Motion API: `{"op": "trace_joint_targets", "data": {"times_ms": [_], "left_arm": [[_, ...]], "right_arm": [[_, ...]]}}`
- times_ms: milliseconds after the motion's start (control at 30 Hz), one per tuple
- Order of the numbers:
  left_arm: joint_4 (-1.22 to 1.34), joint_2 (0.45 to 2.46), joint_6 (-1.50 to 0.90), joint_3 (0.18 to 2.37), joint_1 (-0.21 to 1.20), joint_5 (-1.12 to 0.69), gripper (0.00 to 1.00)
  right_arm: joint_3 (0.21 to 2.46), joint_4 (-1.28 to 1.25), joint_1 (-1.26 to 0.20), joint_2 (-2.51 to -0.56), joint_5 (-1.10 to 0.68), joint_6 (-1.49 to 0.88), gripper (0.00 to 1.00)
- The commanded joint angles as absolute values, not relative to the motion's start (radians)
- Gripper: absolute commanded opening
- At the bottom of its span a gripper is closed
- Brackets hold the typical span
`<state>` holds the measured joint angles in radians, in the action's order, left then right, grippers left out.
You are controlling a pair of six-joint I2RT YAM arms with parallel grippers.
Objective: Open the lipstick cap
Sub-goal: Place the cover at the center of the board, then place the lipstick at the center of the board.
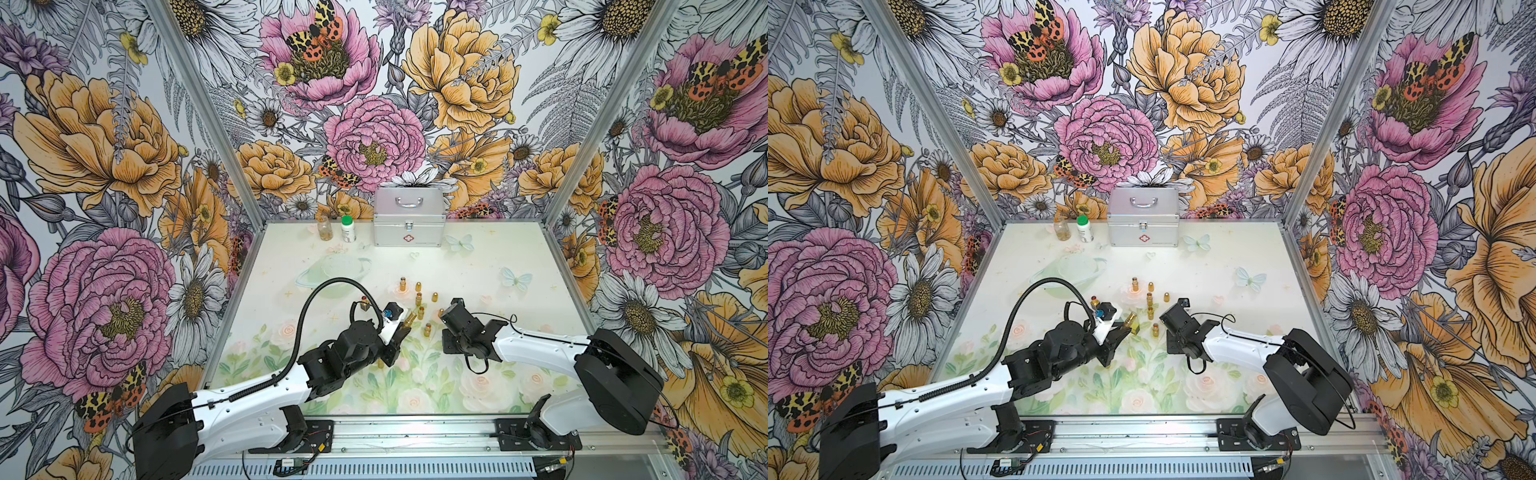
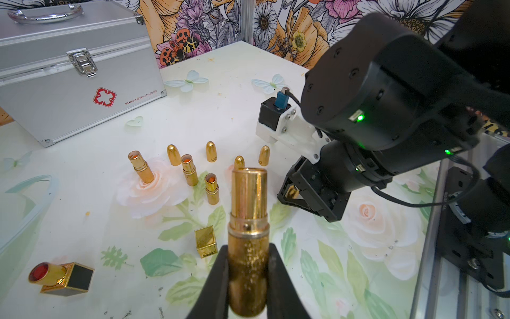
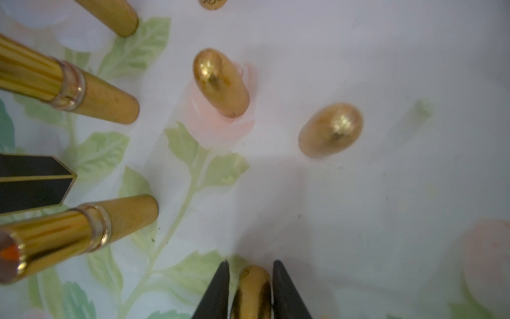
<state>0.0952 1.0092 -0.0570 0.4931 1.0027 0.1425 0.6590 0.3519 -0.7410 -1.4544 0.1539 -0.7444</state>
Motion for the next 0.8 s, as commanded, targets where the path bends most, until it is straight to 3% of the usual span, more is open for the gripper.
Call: {"op": "trace_joint_targets", "data": {"times_ms": [0, 300, 567, 767], "left_arm": [[0.126, 1.011, -0.068, 0.483, 0.991, 0.157, 0.0], [0.118, 1.011, -0.058, 0.494, 0.989, 0.144, 0.0], [0.108, 1.072, -0.026, 0.542, 0.99, 0.115, 0.0], [0.113, 1.107, -0.013, 0.569, 0.989, 0.091, 0.0]], "right_arm": [[0.674, 0.366, -0.749, -1.413, 0.167, -0.738, 0.32], [0.794, 0.577, -0.747, -1.271, 0.117, -0.736, 0.45], [0.942, 0.685, -0.741, -1.175, -0.226, -0.704, 0.54], [1.013, 0.65, -0.742, -1.137, -0.359, -0.726, 0.57]]}}
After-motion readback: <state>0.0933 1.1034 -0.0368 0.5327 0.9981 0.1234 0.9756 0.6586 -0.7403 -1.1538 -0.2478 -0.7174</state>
